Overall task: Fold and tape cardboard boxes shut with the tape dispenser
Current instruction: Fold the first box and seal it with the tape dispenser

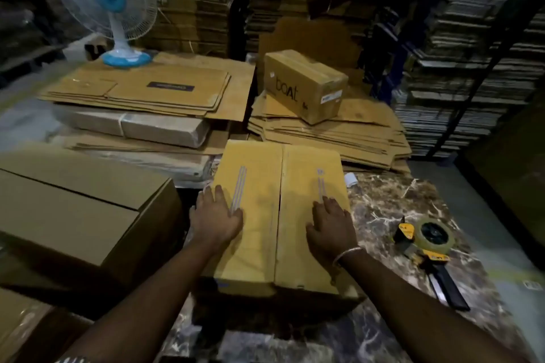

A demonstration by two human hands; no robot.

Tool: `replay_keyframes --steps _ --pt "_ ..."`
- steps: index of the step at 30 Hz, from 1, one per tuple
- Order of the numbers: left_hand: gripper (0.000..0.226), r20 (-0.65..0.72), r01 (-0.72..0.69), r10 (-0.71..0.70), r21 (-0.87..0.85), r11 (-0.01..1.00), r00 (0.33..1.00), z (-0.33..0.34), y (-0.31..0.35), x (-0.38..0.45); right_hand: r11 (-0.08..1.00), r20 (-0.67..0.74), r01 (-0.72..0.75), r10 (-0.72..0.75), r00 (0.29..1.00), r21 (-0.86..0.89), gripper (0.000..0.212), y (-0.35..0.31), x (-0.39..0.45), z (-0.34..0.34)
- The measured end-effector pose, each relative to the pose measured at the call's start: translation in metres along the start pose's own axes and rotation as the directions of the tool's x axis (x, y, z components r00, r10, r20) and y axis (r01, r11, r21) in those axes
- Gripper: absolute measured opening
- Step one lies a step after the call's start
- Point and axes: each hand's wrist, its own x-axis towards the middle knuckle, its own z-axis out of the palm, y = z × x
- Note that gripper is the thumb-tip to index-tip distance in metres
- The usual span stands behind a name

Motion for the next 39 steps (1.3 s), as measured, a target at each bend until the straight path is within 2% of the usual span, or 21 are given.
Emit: replay_keyframes --steps 4,7,10,17,20,29,35,39 --pt "0.101 0.133 0.237 -0.219 -0.132 0.963 0.967 0.012 -0.014 0.007 0.962 0.002 -0.231 0.233 0.972 0.146 0.066 0.006 -0.009 0.011" --pt "0.114 0.192 0.303 -0.258 -0.264 0.916 0.947 0.022 -0.012 0.009 0.924 -0.005 -0.339 0.345 0.939 0.18 0.072 0.009 -0.014 0.015" --pt "0.122 0.149 0.279 -0.242 -0.335 0.9 0.959 0.027 -0.008 0.003 0.871 0.027 -0.403 0.413 0.91 0.281 0.074 0.012 -0.017 0.016" --pt "0.123 0.084 0.302 -0.29 -0.238 0.923 0.953 0.042 0.011 -0.027 0.86 0.015 -0.456 0.465 0.885 0.229 0.079 0.038 -0.031 0.013" --pt "0.122 0.068 0.278 -0.27 -0.259 0.925 0.961 0.048 0.015 -0.036 0.863 -0.018 -0.455 0.47 0.882 0.218 0.078 0.047 -0.041 0.013" --pt "0.123 0.097 0.23 -0.214 -0.22 0.948 0.972 0.063 0.068 -0.071 0.803 -0.062 -0.57 0.586 0.808 0.174 0.07 0.095 -0.087 0.007" --pt "0.115 0.077 0.253 -0.243 -0.175 0.952 0.967 0.078 0.117 -0.097 0.862 -0.001 -0.502 0.503 0.864 0.07 0.083 0.137 -0.088 0.004" --pt "0.098 0.059 0.128 -0.126 -0.028 0.991 0.99 0.089 0.127 -0.093 0.868 -0.004 -0.489 0.491 0.871 0.085 0.084 0.144 -0.088 0.003"
